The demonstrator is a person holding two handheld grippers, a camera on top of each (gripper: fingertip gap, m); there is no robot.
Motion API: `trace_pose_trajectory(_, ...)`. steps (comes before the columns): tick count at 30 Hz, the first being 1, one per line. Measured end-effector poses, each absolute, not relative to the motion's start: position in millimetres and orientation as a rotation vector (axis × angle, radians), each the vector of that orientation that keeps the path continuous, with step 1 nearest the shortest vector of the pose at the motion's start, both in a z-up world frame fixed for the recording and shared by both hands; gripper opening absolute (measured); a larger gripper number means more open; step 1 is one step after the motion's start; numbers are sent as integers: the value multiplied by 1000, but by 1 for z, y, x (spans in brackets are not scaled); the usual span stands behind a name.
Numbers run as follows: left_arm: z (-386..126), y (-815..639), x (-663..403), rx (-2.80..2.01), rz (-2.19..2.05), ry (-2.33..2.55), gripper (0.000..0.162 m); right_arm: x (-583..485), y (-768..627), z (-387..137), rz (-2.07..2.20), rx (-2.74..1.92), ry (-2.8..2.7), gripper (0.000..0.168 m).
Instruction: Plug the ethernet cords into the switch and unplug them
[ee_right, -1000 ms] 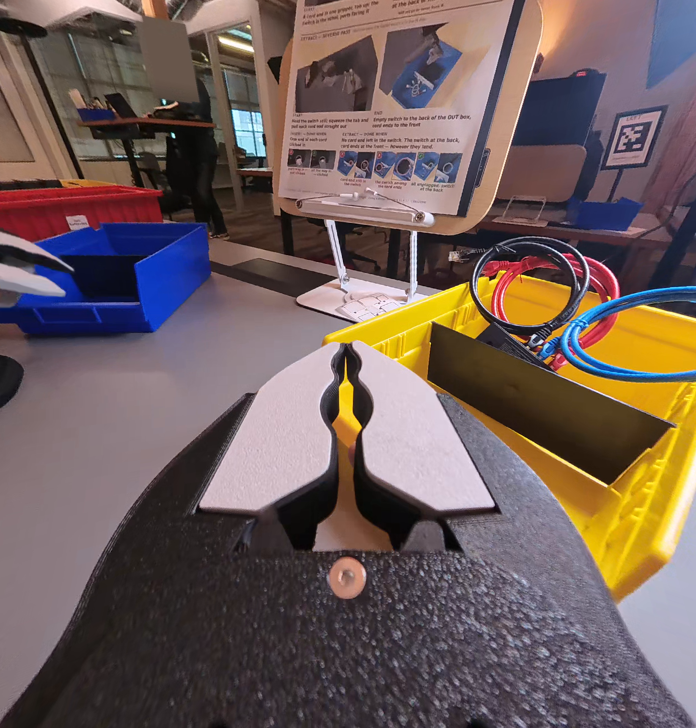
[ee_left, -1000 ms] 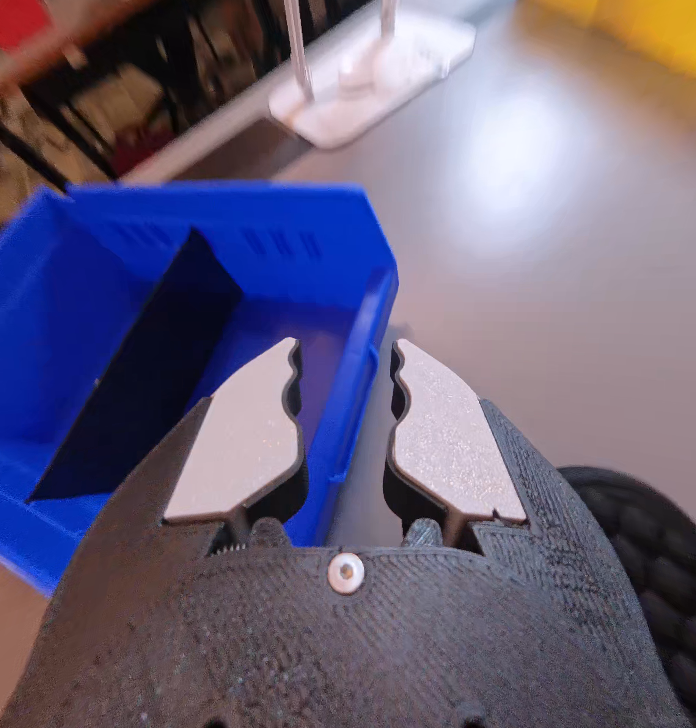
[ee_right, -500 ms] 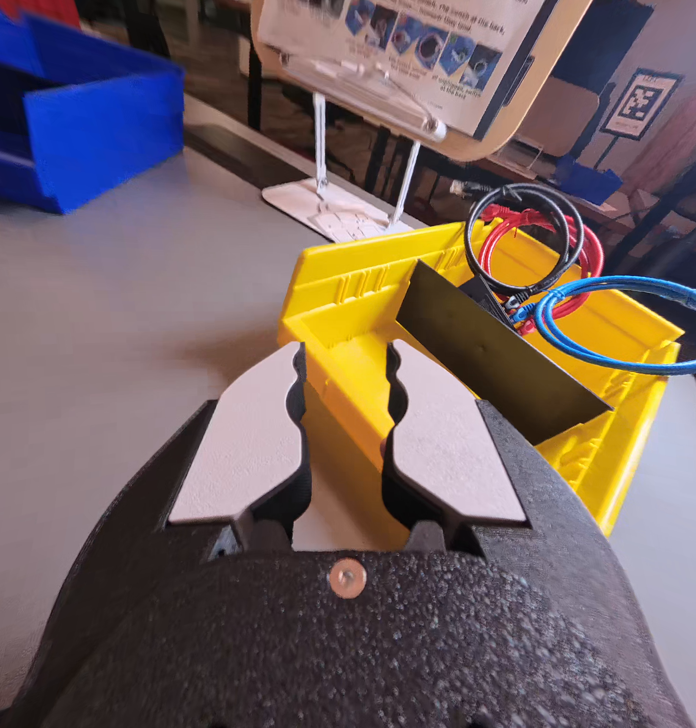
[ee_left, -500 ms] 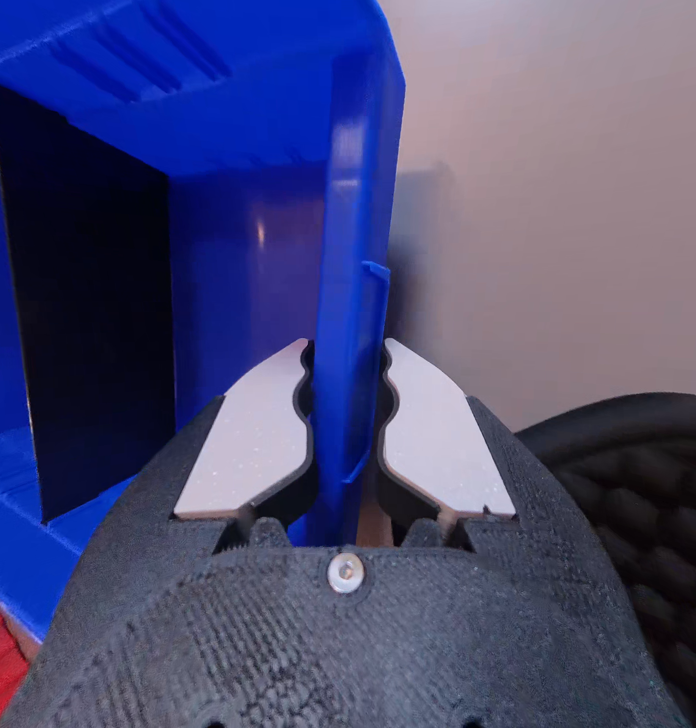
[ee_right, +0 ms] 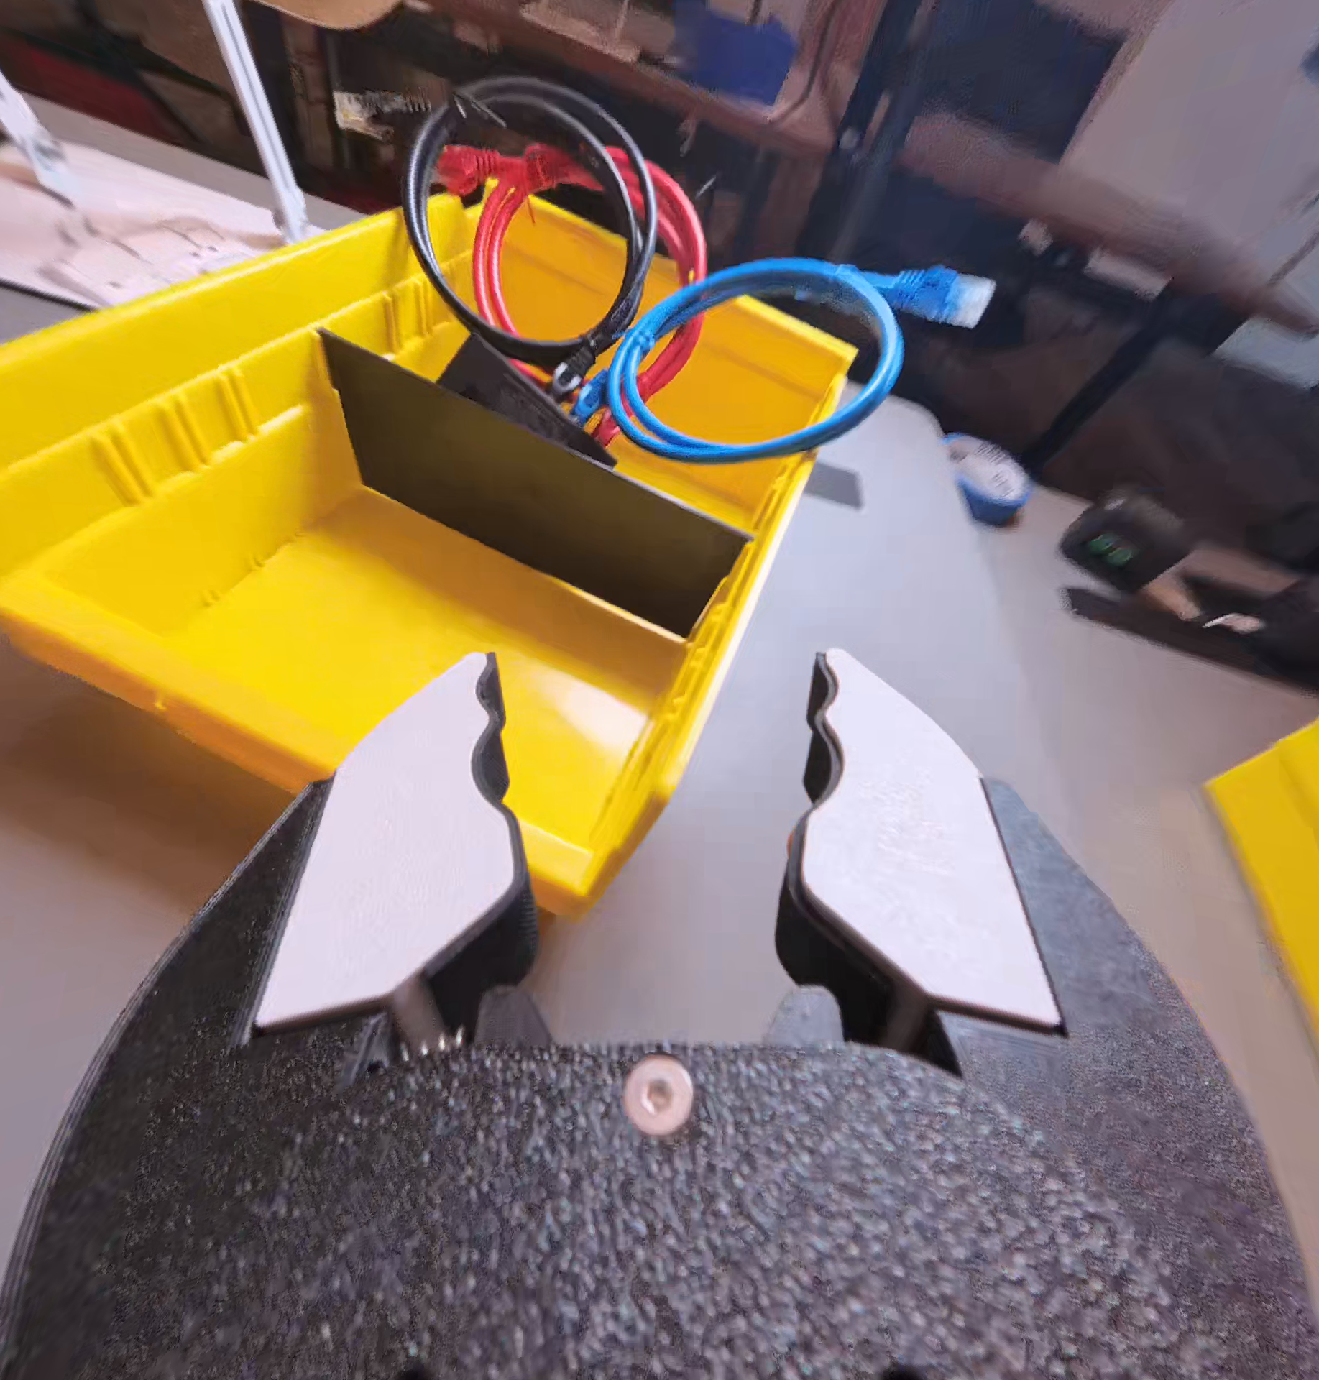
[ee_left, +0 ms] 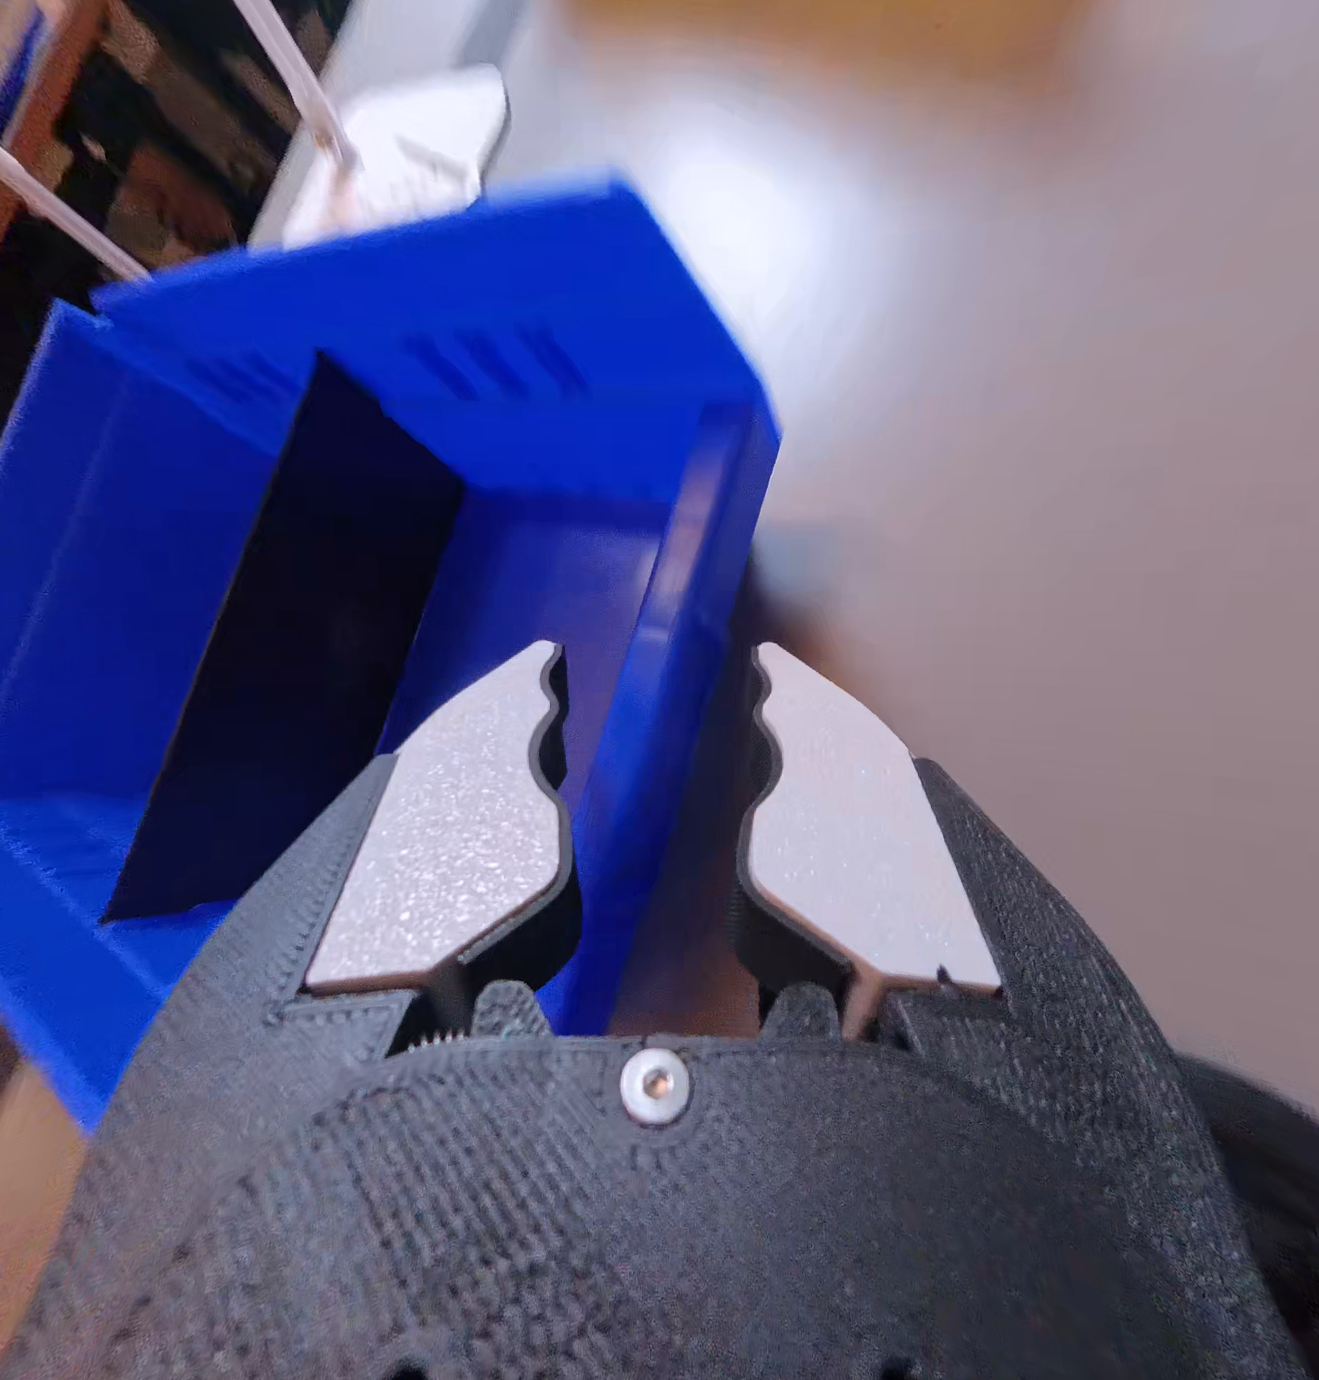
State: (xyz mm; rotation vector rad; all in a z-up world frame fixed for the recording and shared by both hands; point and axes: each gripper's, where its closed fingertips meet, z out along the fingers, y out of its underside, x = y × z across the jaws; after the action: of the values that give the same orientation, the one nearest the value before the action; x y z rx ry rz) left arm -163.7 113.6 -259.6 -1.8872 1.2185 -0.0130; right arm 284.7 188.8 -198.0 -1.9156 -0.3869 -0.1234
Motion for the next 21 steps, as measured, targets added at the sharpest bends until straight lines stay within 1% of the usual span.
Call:
trace_pose_trajectory(1, -246, 107, -153, -1860, -137, 1158, 46, 284, 194, -209, 8, -1971, -339, 78)
trace_pose_trajectory(2, -234, 99, -141, -1833, -250, 1114, 45, 283, 198, -221, 122, -2027, -298, 73)
trace_pose_trajectory(4, -221, 84, -119, -1806, -421, 1067, 44, 279, 205, -240, 250, -2101, -278, 43)
trace_pose_trajectory(5, -218, 77, -107, -1801, -483, 1060, 44, 282, 207, -241, 234, -2090, -277, 28)
trace_pose_trajectory(7, -218, 67, -84, -1808, -566, 1053, 45, 284, 204, -243, 212, -2117, -264, 23)
trace_pose_trajectory(10, -222, 54, -49, -1830, -662, 1044, 47, 274, 183, -241, 173, -2142, -305, 20)
trace_pose_trajectory(13, -230, 40, -14, -1883, -792, 1000, 54, 248, 149, -241, 203, -2146, -348, 19)
trace_pose_trajectory(15, -240, 29, 5, -1933, -848, 961, 65, 226, 125, -242, 206, -2135, -390, 19)
trace_pose_trajectory(17, -252, 24, 14, -1964, -798, 920, 78, 201, 100, -240, 239, -2115, -442, 20)
trace_pose_trajectory(18, -257, 24, 14, -1958, -755, 889, 81, 190, 88, -239, 249, -2099, -472, 20)
trace_pose_trajectory(20, -264, 18, 14, -1946, -753, 848, 79, 170, 65, -239, 270, -2068, -522, 19)
trace_pose_trajectory(21, -264, 15, 10, -1953, -756, 791, 73, 166, 57, -239, 239, -2043, -532, 18)
